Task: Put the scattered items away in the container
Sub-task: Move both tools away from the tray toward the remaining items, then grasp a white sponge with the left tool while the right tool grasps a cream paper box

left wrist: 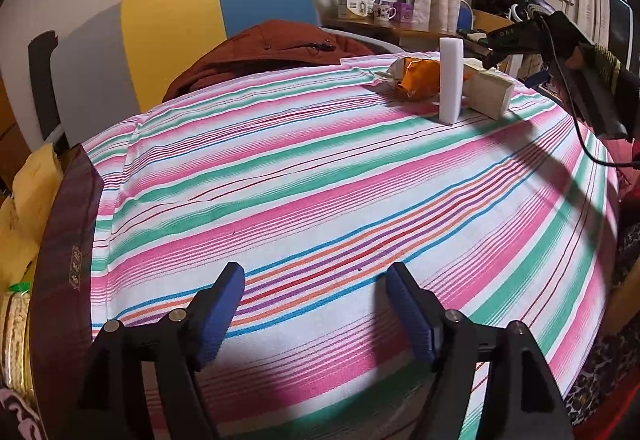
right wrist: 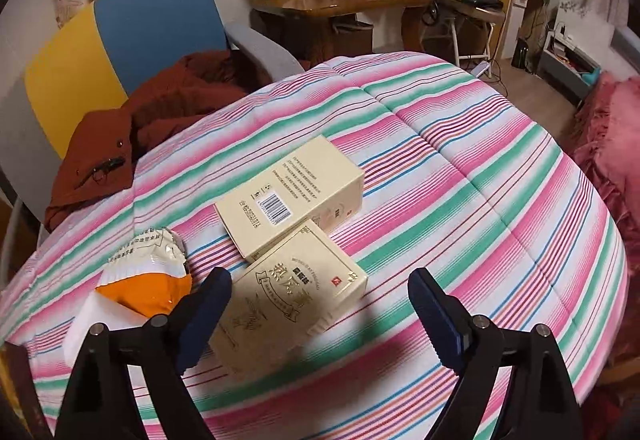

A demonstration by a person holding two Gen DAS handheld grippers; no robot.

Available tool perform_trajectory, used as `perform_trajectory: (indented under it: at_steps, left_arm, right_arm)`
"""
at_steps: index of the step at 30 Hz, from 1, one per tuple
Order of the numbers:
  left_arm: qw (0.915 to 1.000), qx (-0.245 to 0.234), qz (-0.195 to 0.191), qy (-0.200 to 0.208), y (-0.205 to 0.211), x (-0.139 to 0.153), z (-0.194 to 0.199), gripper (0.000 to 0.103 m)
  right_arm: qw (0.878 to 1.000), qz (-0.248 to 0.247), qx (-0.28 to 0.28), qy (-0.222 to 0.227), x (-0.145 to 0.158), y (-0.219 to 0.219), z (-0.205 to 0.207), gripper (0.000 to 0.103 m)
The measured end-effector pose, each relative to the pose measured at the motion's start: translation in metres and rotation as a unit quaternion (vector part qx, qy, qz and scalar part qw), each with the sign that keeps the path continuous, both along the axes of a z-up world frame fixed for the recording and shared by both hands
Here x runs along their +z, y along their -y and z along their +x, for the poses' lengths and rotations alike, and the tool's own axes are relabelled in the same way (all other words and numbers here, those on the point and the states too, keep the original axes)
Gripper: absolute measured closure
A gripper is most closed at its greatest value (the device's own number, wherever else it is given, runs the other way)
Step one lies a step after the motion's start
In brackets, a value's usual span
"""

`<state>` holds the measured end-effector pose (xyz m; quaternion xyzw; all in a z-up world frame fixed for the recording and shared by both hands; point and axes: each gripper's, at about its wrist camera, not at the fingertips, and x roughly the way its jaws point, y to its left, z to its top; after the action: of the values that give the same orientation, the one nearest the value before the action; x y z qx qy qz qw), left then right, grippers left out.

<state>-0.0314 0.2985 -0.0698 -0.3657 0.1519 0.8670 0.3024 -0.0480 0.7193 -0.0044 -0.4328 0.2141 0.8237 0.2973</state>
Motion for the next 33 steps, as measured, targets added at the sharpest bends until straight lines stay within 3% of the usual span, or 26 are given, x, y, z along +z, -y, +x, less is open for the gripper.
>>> perform_trajectory:
  at_steps: [10, 16, 24, 31, 33]
  left_arm:
    - [0.9999, 0.002, 0.012, 0.007, 0.001, -0.001, -0.002, 0.022]
    - [0.9998, 0.002, 0.016, 0.008, 0.002, -0.001, -0.003, 0.021]
    - [0.9998, 0.002, 0.019, 0.009, 0.003, -0.001, -0.004, 0.021]
    - [0.9998, 0.002, 0.019, 0.009, 0.003, -0.001, -0.004, 0.02]
    - [0.9998, 0.002, 0.019, 0.009, 0.004, -0.001, -0.004, 0.02]
  right_arm:
    - [0.999, 0.026, 0.018, 0.018, -0.014, 0.005, -0.016, 0.003]
    - [0.997, -0.063, 0.031, 0.013, -0.022, -0.009, -0.013, 0.003]
    - [0.984, -0.157, 0.074, 0.029, -0.037, 0.0, -0.014, 0.003]
    - [0.989, -0.138, 0.058, 0.014, -0.036, 0.002, -0.016, 0.001]
    - [0.991, -0.12, 0.064, 0.01, -0.032, 0.004, -0.016, 0.01]
